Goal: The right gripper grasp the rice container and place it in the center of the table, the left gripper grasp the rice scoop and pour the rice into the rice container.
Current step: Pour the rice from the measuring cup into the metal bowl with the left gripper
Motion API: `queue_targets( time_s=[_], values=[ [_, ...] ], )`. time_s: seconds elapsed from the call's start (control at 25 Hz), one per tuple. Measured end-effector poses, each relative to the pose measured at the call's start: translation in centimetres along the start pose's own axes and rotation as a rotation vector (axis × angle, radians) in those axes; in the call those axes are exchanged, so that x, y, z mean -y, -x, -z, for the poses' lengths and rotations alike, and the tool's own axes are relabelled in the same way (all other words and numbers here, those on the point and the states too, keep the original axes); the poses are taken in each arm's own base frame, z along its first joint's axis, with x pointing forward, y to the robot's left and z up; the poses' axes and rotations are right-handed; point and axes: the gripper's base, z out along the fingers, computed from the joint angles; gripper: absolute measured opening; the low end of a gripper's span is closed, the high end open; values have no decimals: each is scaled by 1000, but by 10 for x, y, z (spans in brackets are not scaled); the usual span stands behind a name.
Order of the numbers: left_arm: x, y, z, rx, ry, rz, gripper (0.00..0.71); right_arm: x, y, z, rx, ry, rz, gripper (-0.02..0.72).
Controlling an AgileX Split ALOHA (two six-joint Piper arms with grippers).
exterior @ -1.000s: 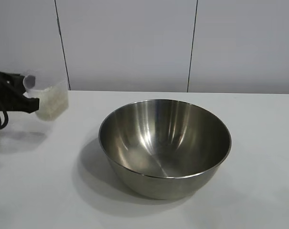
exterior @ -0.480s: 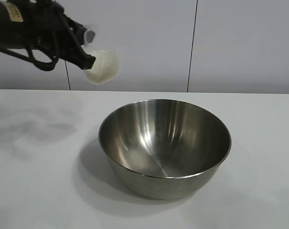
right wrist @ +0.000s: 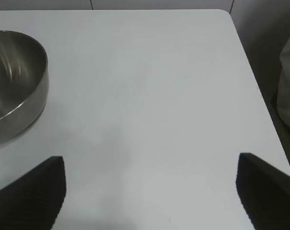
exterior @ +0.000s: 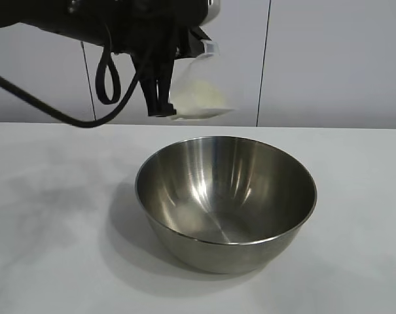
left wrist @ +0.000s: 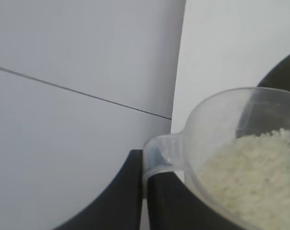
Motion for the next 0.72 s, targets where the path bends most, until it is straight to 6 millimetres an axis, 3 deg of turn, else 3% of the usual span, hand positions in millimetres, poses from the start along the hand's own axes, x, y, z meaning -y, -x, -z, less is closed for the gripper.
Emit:
queue_targets(
  time_s=[0.2,0.36,0.56,0.72],
  values=[
    [5,17,0,45,-11,-127,9,0,0,0,1,7,4,661],
    [20,31,-8,104,-46,-355,9,0,0,0,1,7,4,661],
    [45,31,-25,138,-114,-578,9,0,0,0,1,7,4,661],
    [45,31,-26,153,-94,-630,9,0,0,0,1,7,4,661]
  ],
)
